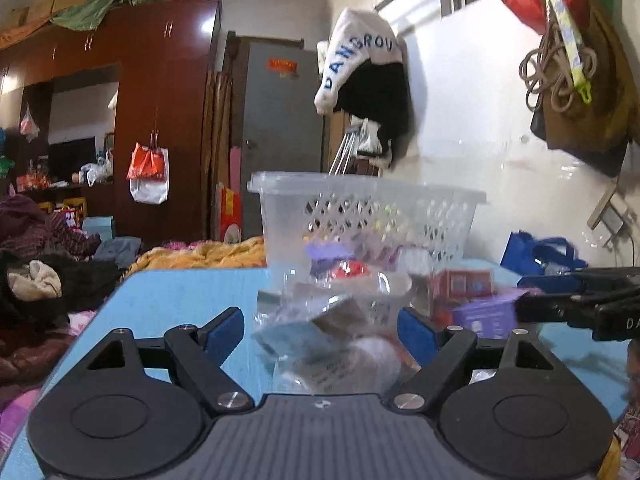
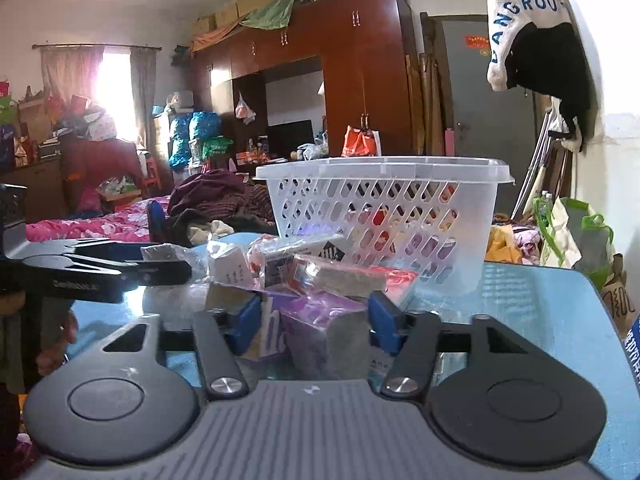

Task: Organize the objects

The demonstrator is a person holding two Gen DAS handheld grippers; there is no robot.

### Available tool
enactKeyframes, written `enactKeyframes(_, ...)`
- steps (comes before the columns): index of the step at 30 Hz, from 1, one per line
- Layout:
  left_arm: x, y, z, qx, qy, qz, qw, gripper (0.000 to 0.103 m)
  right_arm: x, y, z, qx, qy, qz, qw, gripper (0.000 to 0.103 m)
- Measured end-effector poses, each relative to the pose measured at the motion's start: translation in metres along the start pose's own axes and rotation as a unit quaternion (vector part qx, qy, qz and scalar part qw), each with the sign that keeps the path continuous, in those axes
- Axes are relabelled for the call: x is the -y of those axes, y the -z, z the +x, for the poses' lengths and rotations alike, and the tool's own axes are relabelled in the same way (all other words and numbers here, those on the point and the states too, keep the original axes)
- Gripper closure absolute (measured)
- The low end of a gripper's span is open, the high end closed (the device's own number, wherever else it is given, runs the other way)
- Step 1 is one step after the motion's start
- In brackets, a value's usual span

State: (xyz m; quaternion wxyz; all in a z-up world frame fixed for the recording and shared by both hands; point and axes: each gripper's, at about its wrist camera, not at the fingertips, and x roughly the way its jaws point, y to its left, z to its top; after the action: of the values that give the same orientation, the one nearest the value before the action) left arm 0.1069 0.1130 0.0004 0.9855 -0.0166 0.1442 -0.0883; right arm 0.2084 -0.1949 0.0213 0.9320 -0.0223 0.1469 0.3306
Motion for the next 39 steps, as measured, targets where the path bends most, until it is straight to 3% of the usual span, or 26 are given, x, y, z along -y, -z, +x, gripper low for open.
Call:
enactKeyframes(6, 0.003, 0.002, 0.001, -0.005, 0.003, 0.008, 1.0, 0.018, 0.004, 0.002, -0.004, -0.003, -0.014, -0.003, 1.0, 0.044)
enactKeyframes(13, 0.001, 0.004, -0.001, 0.004, 0.003, -0.001, 1.0, 0.018, 0.008, 0.007, -0.016, 0.023, -0.022, -0.012, 0.999, 0.043)
enactKeyframes(17, 0.003, 0.003, -0.001, 0.009, 0.005, -0.002, 0.9999, 0.018, 0.009, 0.01, -0.016, 0.02, -0.007, -0.016, 1.0, 0.043)
enactKeyframes(22, 0.003, 0.002, -0.002, 0.013, 0.009, -0.002, 0.9999, 0.018, 0.023, 0.011, -0.029, 0.06, -0.035, 0.02, 0.997, 0.045)
enactKeyframes(25, 0.004, 0.002, 0.0, 0.01, 0.009, -0.004, 0.9999, 0.018, 0.024, 0.005, -0.023, 0.035, -0.009, 0.012, 0.999, 0.046)
enactKeyframes(32, 0.007, 0.0, 0.003, 0.001, 0.013, 0.003, 0.9999, 0.018, 0.009, -0.004, 0.006, -0.035, -0.001, -0.033, 0.999, 0.046)
enactKeyframes(35, 0.007, -0.001, 0.005, -0.003, 0.014, 0.0, 0.9999, 0.018, 0.007, -0.002, 0.008, -0.041, 0.002, -0.041, 0.998, 0.056)
enactKeyframes(38, 0.008, 0.0, 0.006, -0.002, 0.002, 0.003, 1.0, 0.039, 0.003, 0.001, 0.005, -0.04, 0.005, -0.049, 0.998, 0.06)
enactKeyframes(39, 0.01, 0.001, 0.005, 0.0, -0.004, 0.009, 1.0, 0.039, 0.003, 0.001, 0.004, -0.037, 0.009, -0.05, 0.998, 0.061)
